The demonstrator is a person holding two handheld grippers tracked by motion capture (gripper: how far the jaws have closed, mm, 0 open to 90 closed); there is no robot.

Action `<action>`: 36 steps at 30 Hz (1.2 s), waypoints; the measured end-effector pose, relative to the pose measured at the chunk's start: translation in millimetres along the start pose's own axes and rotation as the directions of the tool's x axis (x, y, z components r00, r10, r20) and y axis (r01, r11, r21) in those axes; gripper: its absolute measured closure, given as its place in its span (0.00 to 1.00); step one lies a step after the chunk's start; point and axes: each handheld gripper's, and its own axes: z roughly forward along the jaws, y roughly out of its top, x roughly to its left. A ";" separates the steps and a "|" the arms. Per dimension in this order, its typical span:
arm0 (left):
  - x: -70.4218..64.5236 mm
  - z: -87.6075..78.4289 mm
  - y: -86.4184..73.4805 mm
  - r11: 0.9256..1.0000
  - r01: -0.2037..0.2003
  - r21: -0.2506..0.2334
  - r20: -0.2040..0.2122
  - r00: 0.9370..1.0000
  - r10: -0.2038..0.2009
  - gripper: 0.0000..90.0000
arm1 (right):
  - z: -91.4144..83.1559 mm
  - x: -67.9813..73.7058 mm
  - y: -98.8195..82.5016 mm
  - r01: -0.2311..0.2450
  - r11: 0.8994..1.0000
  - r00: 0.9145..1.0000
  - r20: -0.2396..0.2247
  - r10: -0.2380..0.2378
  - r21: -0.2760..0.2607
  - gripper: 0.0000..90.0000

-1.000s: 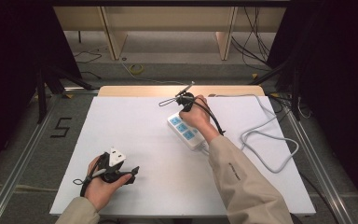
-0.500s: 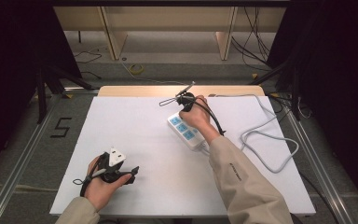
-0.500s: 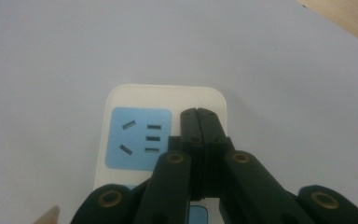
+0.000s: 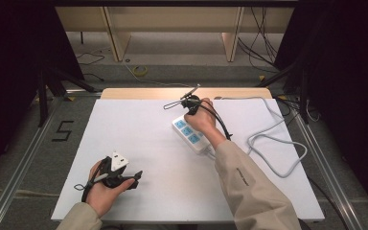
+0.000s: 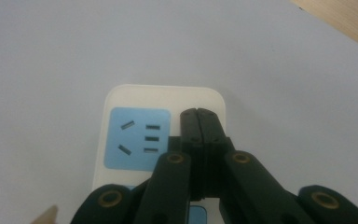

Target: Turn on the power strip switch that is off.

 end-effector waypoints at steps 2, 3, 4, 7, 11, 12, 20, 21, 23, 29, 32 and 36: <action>-0.2 0.0 -0.2 1.000 0.003 0.000 0.000 1.000 -0.003 0.25 | -1.4 -0.6 0.1 -0.001 1.000 1.000 0.006 0.001 0.011 1.00; 0.0 0.1 -0.2 1.000 0.000 0.000 0.000 1.000 0.000 0.25 | -1.6 -1.1 -0.5 -0.001 1.000 1.000 0.007 0.001 0.009 1.00; 0.0 0.2 -0.3 1.000 0.000 0.001 -0.001 1.000 0.000 0.25 | -2.1 -1.5 -1.4 -0.003 1.000 1.000 0.006 0.003 0.009 1.00; -0.2 0.2 -0.4 1.000 0.002 0.002 -0.001 1.000 -0.002 0.25 | -4.5 -3.7 -3.2 -0.008 1.000 1.000 -0.002 0.008 0.002 1.00; -0.3 0.1 -0.5 1.000 0.003 0.001 -0.002 1.000 -0.003 0.25 | -7.7 -4.2 -4.4 -0.005 1.000 1.000 -0.006 0.005 -0.003 1.00; -0.4 0.1 -0.5 1.000 0.003 0.001 -0.002 1.000 -0.003 0.25 | -8.7 -3.8 -4.7 -0.009 1.000 1.000 -0.004 0.009 -0.003 1.00; -1.0 -0.4 -0.3 1.000 0.004 0.001 -0.002 1.000 -0.004 0.25 | -16.7 -4.1 -10.1 -0.006 1.000 1.000 -0.016 0.006 -0.009 1.00; -1.0 -0.3 -0.4 1.000 0.004 0.001 -0.003 1.000 -0.004 0.25 | -17.3 -4.2 -11.4 -0.003 1.000 1.000 -0.018 0.003 -0.010 1.00; -1.2 -0.3 -0.3 1.000 0.004 0.001 -0.003 1.000 -0.004 0.25 | -19.3 -4.2 -14.0 -0.005 1.000 1.000 -0.019 0.005 -0.011 1.00; -1.3 -0.2 -0.3 1.000 0.002 0.002 -0.003 1.000 -0.002 0.25 | -26.4 -4.6 -22.3 -0.003 1.000 1.000 -0.026 0.003 -0.014 1.00; -1.6 0.0 -0.6 1.000 0.004 -0.001 -0.005 1.000 -0.004 0.25 | -30.4 -4.4 -26.2 0.000 1.000 0.999 -0.034 0.000 -0.014 1.00; -1.6 0.0 -1.0 1.000 0.007 0.000 -0.005 1.000 -0.007 0.25 | -36.7 -4.6 -33.1 -0.003 1.000 0.999 -0.041 0.002 -0.014 1.00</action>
